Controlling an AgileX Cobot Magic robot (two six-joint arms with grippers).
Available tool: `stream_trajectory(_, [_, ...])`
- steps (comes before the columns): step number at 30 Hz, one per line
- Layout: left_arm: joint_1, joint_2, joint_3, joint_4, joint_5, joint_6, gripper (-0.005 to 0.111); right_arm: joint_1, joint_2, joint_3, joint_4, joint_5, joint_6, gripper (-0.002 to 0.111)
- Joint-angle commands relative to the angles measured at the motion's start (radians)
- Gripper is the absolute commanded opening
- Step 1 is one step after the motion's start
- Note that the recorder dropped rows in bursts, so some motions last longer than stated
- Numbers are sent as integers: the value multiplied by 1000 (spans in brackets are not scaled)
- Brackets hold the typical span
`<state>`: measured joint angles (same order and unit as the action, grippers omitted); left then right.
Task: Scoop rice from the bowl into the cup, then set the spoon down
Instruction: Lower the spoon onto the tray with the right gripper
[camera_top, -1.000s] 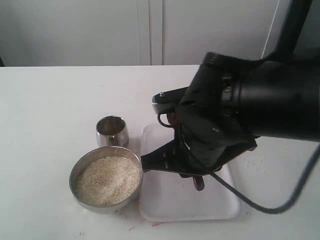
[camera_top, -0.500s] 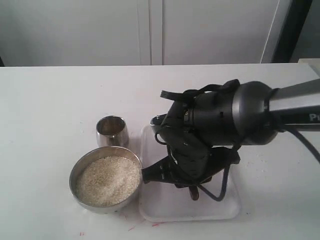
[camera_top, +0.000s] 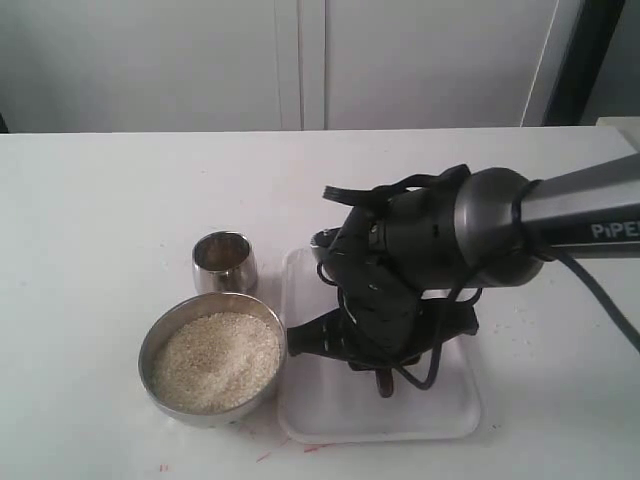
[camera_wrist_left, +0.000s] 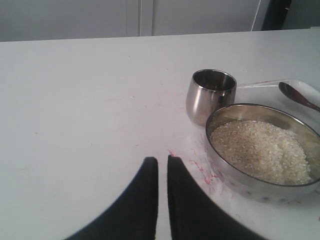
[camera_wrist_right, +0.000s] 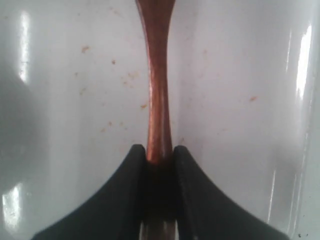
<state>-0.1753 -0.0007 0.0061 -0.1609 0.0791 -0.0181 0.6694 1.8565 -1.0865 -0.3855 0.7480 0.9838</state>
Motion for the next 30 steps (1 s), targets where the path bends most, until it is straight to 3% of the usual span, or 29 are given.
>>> stream_trajectory(1, [-9,1,-6,-10,-3,0,14,-13,1,-9,13,6,9,0])
stream_trajectory(26, [-9,1,-6,-10,-3,0,14,-13,3,-9,48,6,-46,0])
stream_trajectory(30, [-9,1,-6,-10,-3,0,14,-13,3,-9,45,4,-46,7])
